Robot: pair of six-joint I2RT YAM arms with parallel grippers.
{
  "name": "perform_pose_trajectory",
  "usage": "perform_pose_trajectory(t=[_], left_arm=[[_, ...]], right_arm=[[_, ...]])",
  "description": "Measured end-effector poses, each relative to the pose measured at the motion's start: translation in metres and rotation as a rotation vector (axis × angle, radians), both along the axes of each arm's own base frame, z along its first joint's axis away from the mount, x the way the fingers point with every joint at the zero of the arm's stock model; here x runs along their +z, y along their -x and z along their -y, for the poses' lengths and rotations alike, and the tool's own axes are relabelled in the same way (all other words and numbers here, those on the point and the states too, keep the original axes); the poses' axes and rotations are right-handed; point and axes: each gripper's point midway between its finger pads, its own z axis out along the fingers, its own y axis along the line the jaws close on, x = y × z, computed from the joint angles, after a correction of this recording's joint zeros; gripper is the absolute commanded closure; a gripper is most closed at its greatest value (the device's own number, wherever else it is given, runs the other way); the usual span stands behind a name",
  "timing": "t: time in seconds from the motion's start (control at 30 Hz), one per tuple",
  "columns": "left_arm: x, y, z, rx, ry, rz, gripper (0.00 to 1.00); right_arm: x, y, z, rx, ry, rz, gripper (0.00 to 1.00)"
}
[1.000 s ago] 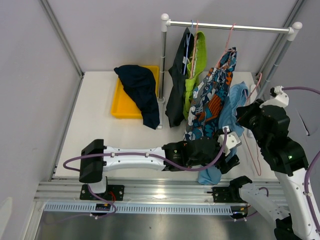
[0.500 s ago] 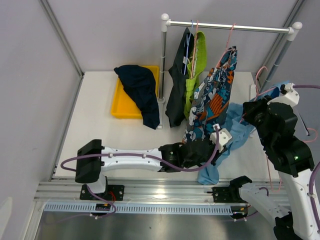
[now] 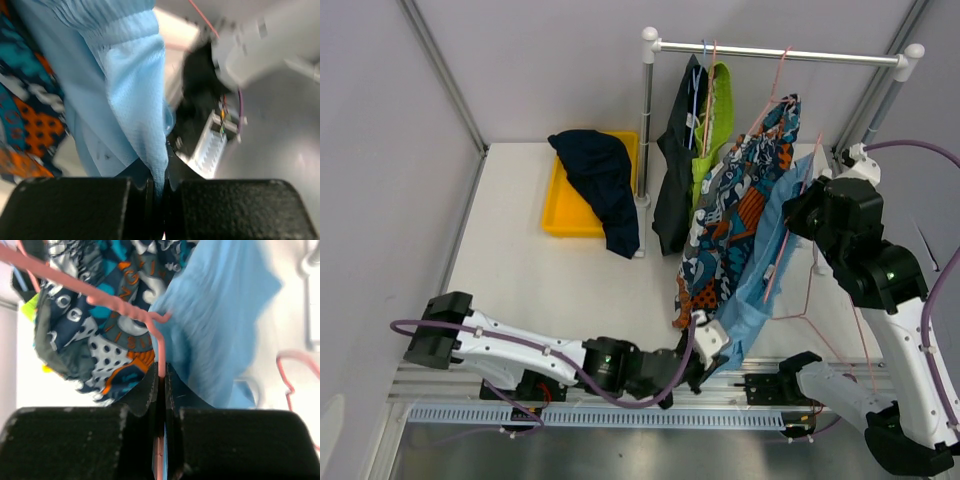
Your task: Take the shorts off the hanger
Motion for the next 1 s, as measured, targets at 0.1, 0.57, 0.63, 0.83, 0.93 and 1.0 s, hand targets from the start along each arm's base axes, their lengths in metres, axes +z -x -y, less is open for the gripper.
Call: perform_pose_trajectory(t=[0.1,0.57,0.63,0.83,0.93,1.0], left_arm=[[-0.016,0.014,-0.011,0.0,-0.041,-0.005,1.0],[-0.046,-0.068,0.005,0.238,-0.144,-0.001,1.0],[-0.059,-0.096,0.015,0.273,-0.196,-0.009,1.0],[-0.039,-0.187,0.056,0.364,-0.218,-0.024,1.0],[-0.015,-0.227,0.075,0.394,-0.187,-0.027,1.0],[0.001,-0.249,0.086,0.41,-0.164,-0.032,1.0]], right_arm=[[-0.001,-0.001,0.003,-0.003,0.032,-0.003,1.0],[0.064,0.021,0.006,0.027,-0.073,0.121,1.0],[0.071,0.034,0.0,0.06,-0.132,0.137,1.0],[0.076,0.088,-0.017,0.184,-0.309,0.127,1.0],[0.077,0.112,-0.026,0.253,-0.37,0.098,1.0],[0.08,0.121,-0.032,0.288,-0.399,0.086,1.0]])
